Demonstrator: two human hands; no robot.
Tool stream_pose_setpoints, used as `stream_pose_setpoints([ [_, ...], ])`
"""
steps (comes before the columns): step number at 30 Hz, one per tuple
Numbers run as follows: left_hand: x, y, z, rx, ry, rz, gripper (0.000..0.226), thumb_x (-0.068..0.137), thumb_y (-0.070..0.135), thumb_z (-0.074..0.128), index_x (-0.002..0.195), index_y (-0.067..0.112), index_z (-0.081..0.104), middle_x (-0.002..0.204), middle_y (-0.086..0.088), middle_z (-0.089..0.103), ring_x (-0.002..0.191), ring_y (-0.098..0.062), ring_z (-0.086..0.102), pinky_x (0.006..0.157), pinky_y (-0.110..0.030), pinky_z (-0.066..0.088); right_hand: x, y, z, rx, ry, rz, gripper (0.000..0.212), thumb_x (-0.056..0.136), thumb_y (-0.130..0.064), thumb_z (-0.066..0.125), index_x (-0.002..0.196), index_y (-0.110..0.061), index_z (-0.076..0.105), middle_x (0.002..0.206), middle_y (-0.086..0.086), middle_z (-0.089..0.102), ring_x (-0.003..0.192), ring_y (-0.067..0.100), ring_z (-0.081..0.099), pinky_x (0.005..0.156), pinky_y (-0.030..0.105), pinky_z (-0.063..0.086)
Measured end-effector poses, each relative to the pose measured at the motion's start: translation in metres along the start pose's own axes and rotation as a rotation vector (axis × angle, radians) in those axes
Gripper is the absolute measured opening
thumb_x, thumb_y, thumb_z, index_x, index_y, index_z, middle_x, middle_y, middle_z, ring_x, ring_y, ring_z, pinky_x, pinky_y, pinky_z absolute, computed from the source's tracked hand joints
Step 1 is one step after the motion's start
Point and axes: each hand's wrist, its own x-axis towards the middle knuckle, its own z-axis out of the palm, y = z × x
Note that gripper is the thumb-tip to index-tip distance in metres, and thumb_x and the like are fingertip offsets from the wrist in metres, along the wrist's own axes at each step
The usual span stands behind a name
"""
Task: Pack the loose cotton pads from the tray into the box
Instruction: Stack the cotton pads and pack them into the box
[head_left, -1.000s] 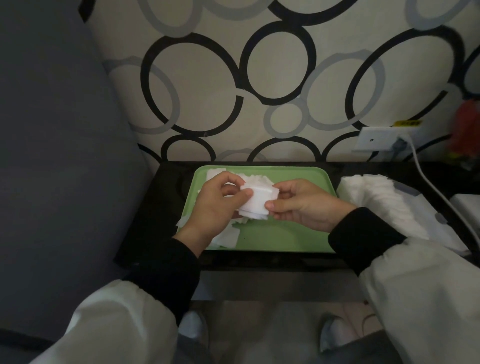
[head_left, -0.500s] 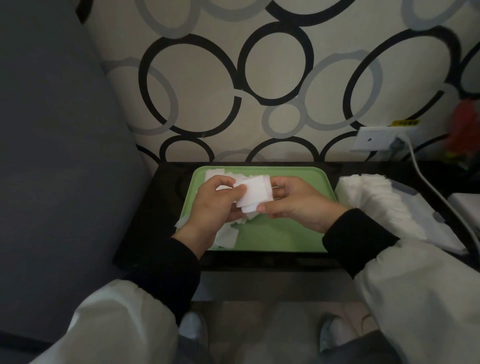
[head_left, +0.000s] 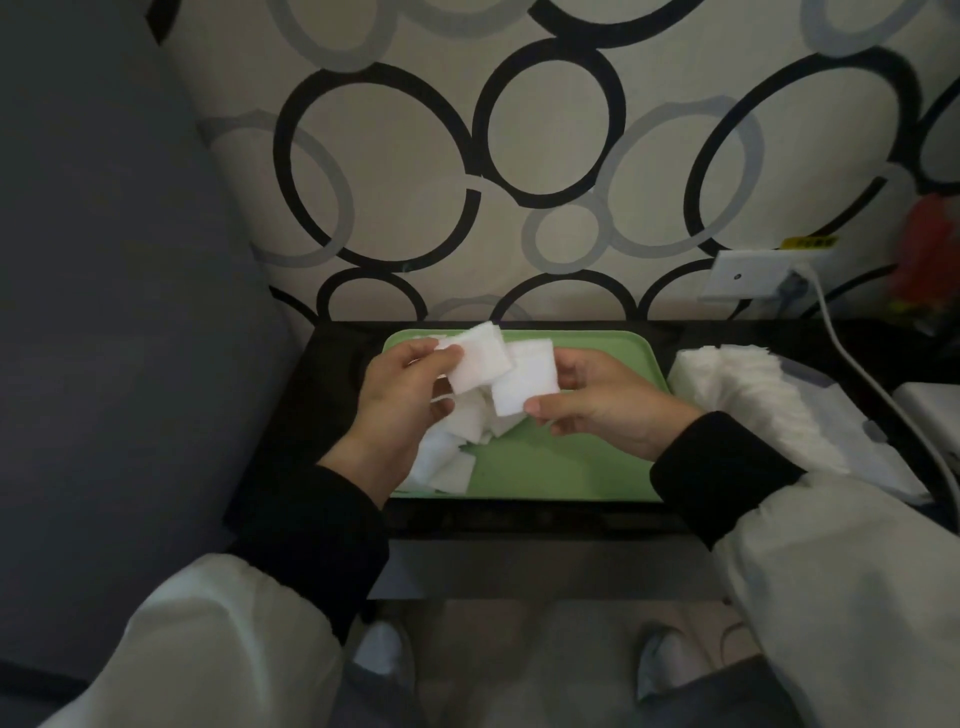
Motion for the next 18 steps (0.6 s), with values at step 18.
stream_pose_setpoints([
  [18,-0.012,0.005,0.005,-0.032,-0.199,-0.135,0.019,0.089,0.001,0.055,0.085,0.017,0.066,0.082,-0.001,0.063,0.077,-0.017,0.063,0.067,-0.028,0.052,0.005,0.001,0.005,0.043,0.097,0.087,0.02,0.098,-0.019,0.057,0.109,-0.007,0.068,0.09,0.009,0.068,0.075,0.021,0.064,0.066,0.031,0.049],
])
